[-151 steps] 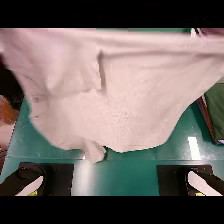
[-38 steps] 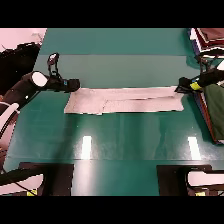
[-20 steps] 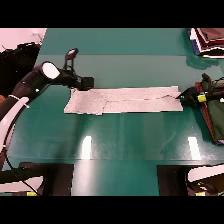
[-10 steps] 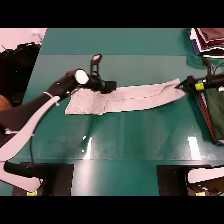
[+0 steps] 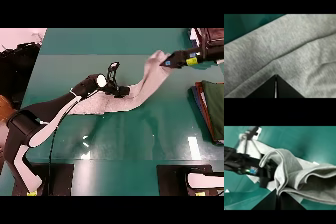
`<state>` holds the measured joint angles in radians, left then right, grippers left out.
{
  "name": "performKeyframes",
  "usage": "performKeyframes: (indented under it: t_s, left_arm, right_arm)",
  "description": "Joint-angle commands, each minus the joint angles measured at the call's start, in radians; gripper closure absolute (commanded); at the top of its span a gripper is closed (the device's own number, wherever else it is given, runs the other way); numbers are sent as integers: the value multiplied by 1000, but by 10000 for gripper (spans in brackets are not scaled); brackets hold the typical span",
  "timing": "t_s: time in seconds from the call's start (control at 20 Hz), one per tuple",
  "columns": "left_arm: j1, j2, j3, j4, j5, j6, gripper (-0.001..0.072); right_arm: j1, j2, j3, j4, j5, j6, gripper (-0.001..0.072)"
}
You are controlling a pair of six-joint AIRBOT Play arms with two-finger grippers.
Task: Fold the shirts.
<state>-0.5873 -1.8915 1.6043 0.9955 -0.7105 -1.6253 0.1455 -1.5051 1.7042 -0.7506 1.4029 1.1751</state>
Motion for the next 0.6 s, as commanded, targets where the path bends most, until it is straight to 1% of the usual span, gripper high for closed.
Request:
performKeyframes:
  t_s: [0.0, 0.15, 0.25, 0.35, 0.55]
  left_arm:
    - [-4, -17, 13, 2, -30, 13, 684]
    - [26, -4, 13, 20, -96, 28, 685]
    - [84, 40, 16, 32, -137, 28, 685]
    - [164, 129, 16, 115, -171, 28, 685]
    - [388, 375, 16, 303, -266, 32, 684]
  right_arm:
    - [108, 8, 71, 0, -44, 22, 704]
    - [169, 8, 95, 0, -89, 23, 704]
    - [208, 8, 96, 2, -132, 23, 704]
    - [255, 8, 96, 6, -174, 23, 704]
    - [397, -31, 96, 94, -314, 13, 703]
